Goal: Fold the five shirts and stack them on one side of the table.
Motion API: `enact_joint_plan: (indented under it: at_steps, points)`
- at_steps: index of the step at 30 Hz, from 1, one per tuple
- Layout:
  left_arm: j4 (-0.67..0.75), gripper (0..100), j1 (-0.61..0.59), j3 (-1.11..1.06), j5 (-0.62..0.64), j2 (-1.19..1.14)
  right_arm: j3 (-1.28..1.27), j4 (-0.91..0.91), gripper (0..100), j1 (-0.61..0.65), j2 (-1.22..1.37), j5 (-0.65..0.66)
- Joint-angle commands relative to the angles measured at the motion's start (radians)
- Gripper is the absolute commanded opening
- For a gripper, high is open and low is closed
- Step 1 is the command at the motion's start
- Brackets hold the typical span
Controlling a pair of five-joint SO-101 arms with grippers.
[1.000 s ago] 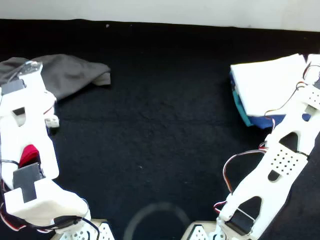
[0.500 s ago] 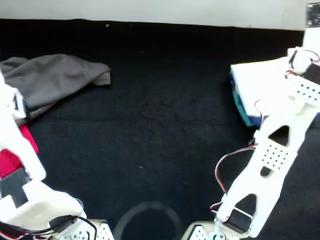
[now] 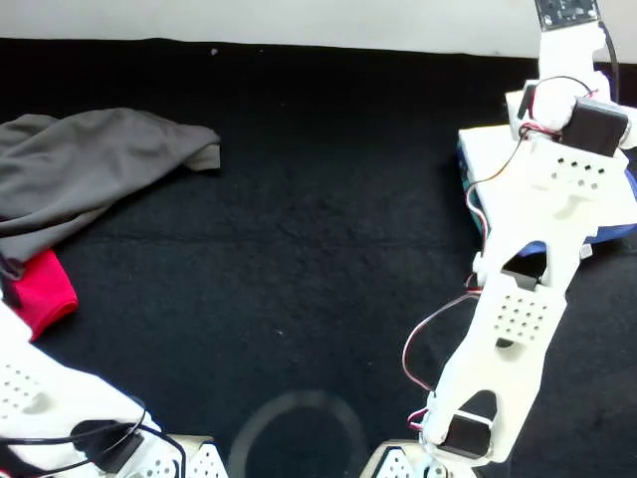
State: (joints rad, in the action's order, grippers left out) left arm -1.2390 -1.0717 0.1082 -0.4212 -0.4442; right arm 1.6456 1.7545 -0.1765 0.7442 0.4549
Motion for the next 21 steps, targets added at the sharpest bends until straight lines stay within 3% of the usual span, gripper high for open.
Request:
enact_joint_plan:
  at_steps: [1, 5, 10, 21]
  points:
    - [0.012, 18, -0.053, 0.036, -0.011, -0.002, 0.102, 0.013, 5.8, 0.036, -0.147, -0.009]
    - [0.011, 18, -0.088, 0.03, -0.026, -0.01, 0.058, 0.013, 15.1, 0.039, -0.297, -0.048]
    - [0.018, 18, -0.09, -0.012, -0.078, -0.03, -0.174, 0.013, 15.6, 0.039, -0.542, -0.117]
    - [-0.002, 18, -0.13, 0.045, -0.081, -0.108, -1.096, -0.008, 15.6, 0.203, -1.17, -0.13]
